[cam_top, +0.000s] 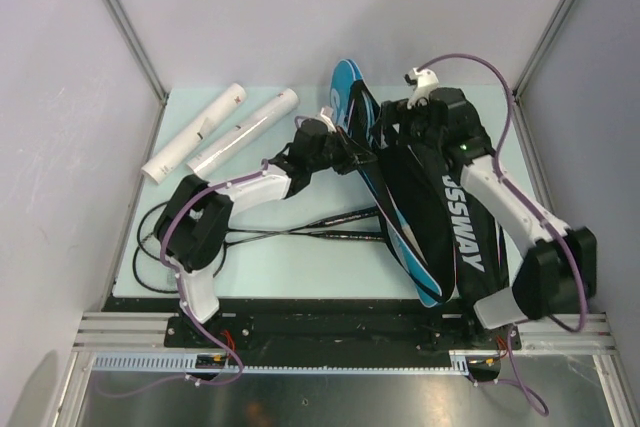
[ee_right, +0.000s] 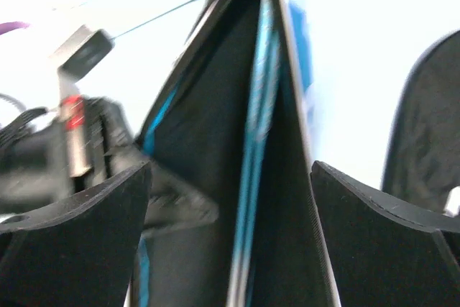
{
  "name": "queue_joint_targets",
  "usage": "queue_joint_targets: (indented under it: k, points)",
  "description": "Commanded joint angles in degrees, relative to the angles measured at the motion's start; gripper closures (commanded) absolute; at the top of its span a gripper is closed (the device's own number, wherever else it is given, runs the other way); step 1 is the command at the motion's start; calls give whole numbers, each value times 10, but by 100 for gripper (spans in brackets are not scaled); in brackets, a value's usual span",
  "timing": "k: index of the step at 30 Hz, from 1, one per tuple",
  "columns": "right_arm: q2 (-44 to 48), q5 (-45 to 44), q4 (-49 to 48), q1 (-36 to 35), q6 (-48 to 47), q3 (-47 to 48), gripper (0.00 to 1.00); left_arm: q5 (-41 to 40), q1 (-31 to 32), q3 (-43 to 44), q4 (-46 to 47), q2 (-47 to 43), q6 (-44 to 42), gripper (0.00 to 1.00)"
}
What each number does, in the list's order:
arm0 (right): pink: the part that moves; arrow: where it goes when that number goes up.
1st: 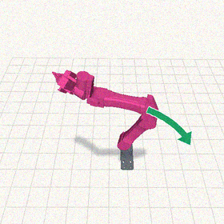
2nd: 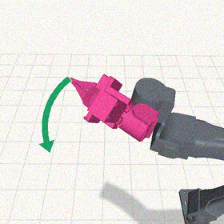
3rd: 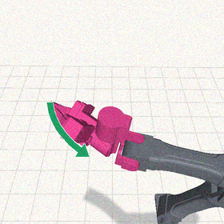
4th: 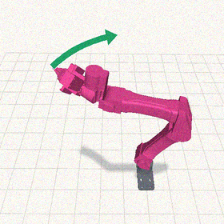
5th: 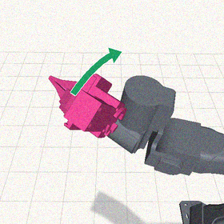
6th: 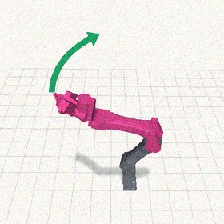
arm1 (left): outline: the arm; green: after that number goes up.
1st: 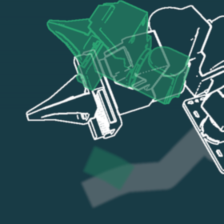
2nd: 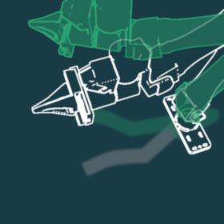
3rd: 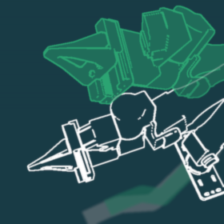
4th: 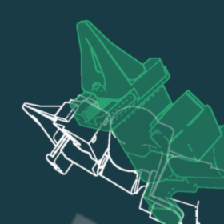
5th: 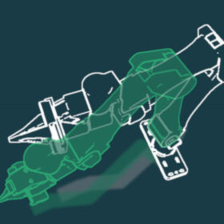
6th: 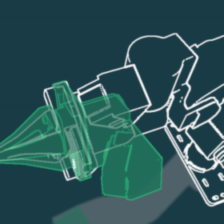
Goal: Pack up the badminton gear
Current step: Zip the racket bag at the center of the board.
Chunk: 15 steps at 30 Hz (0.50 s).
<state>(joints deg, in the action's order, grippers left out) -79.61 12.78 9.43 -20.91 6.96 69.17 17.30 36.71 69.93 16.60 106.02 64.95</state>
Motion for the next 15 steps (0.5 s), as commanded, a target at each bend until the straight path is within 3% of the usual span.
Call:
queue_joint_targets:
  k: [1, 6, 11, 12, 13, 14, 15]
  points:
    - [-88, -55, -74, 10, -68, 61, 6, 27, -2, 3, 80, -19, 19, 100]
    - [-188, -24, -107, 20, -97, 94, 19, 25, -2, 0, 80, -14, 23, 100]
    - [-243, 22, -120, 23, -127, 131, 78, 20, 0, 8, 79, -19, 4, 99]
    - [-244, 26, -118, 23, -133, 134, 87, 19, -2, 5, 78, -24, 0, 73]
    - [-244, 30, -113, 24, -140, 134, 100, 17, -7, 0, 68, -31, -12, 53]
    - [-244, 34, -108, 24, -156, 134, 100, 19, -12, 4, 52, -43, -18, 38]
    - [-243, 42, -102, 27, -164, 134, 100, 24, -18, 8, 36, -46, -22, 4]
